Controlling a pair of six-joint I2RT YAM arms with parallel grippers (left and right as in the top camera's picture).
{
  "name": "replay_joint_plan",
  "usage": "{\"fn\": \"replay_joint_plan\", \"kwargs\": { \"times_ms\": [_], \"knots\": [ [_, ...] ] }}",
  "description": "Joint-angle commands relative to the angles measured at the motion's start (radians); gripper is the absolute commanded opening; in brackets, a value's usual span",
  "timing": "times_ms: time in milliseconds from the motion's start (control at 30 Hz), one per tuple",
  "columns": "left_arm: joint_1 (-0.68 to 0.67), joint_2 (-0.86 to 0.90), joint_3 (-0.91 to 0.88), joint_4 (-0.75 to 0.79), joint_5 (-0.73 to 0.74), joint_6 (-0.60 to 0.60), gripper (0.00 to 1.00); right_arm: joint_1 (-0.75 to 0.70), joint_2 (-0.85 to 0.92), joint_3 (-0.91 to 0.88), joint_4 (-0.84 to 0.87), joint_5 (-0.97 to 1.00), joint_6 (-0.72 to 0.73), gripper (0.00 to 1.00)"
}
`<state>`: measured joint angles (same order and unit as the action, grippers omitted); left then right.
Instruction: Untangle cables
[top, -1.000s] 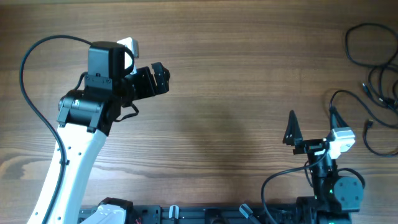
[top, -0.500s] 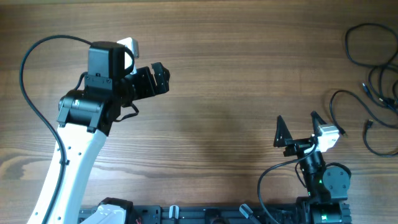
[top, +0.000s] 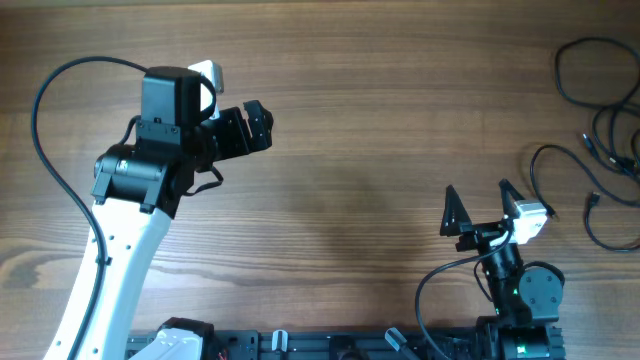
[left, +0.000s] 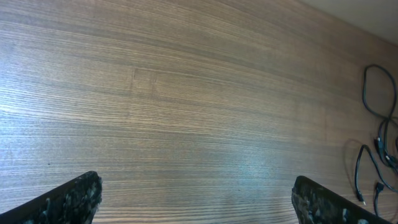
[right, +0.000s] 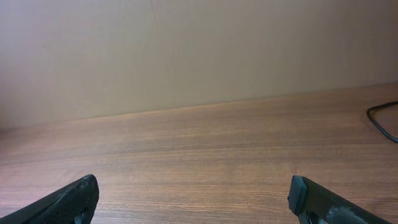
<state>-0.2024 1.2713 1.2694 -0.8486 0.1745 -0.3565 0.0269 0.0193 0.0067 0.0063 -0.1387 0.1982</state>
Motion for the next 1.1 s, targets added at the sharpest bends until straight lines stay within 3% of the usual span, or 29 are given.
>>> {"fn": "replay_joint_plan", "kwargs": {
  "times_ms": [0, 167, 267, 400, 633, 1067],
  "knots": [
    [-0.003, -0.009, 0.010, -0.003, -0.005, 0.012, 1.00, -0.005, -0.014, -0.002, 0.005, -0.019, 0.014, 1.00],
    [0.005, -0.108, -0.044, 0.033, -0.008, 0.010, 1.00, -0.005, -0.014, -0.002, 0.005, -0.019, 0.014, 1.00],
    [0.047, -0.235, -0.198, 0.220, -0.005, 0.009, 1.00, -0.005, -0.014, -0.002, 0.005, -0.019, 0.014, 1.00],
    [0.145, -0.507, -0.543, 0.555, 0.047, 0.010, 1.00, -0.005, -0.014, -0.002, 0.005, -0.019, 0.014, 1.00],
    [0.264, -0.886, -0.925, 0.839, 0.049, 0.035, 1.00, -0.005, -0.014, -0.002, 0.005, -0.019, 0.014, 1.00],
    [0.266, -1.195, -1.201, 0.890, -0.008, 0.039, 1.00, -0.005, -0.015, -0.002, 0.005, -0.019, 0.014, 1.00]
  ]
}}
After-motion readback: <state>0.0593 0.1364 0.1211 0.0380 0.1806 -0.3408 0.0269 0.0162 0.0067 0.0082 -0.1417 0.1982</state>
